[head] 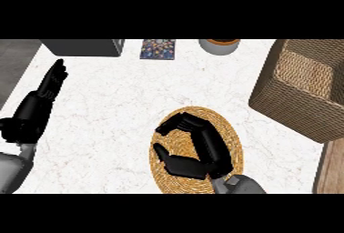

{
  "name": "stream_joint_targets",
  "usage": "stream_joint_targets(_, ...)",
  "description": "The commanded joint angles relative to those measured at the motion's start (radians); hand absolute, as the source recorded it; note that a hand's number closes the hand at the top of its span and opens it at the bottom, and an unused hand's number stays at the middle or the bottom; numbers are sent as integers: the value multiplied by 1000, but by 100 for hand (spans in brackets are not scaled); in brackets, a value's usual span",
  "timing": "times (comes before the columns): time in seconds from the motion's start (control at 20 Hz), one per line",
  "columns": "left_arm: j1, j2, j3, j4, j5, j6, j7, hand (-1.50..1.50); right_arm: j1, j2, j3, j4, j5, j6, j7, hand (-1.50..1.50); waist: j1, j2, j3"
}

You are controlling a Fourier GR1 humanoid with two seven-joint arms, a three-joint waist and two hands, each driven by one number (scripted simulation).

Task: Pick the croissant from the placemat and place it in the basket

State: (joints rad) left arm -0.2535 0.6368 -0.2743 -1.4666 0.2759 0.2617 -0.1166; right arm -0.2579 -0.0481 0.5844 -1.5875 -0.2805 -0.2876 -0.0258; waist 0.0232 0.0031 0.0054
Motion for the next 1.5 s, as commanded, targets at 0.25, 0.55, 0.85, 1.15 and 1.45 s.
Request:
stream_joint_targets(0.25, -4, 2, -26, -19, -23, -14, 59, 0, -264, -33, 186, 86, 434, -407, 260, -150, -32, -27, -13)
stream_joint_targets(0.55, 29, -3, -28, -1, -38, -4, 30, 0, -461, -296, 216, 163, 548, -115, 596, -150, -44, -36, -19)
stream_joint_targets(0.85, 11, -5, -22, 1, -35, -9, 41, 0, -636, -365, 316, 82, 419, 345, 843, -150, -32, -29, -16)
stream_joint_targets(1.15, 0, -6, -13, -24, -52, 2, 60, 0, -802, -388, 180, 4, 128, 672, 1113, -150, -28, -16, -8)
stream_joint_targets(1.45, 47, -15, 12, -61, -63, -10, 44, 0, -748, -426, 161, -2, 51, 727, 1190, -150, -23, -9, -6)
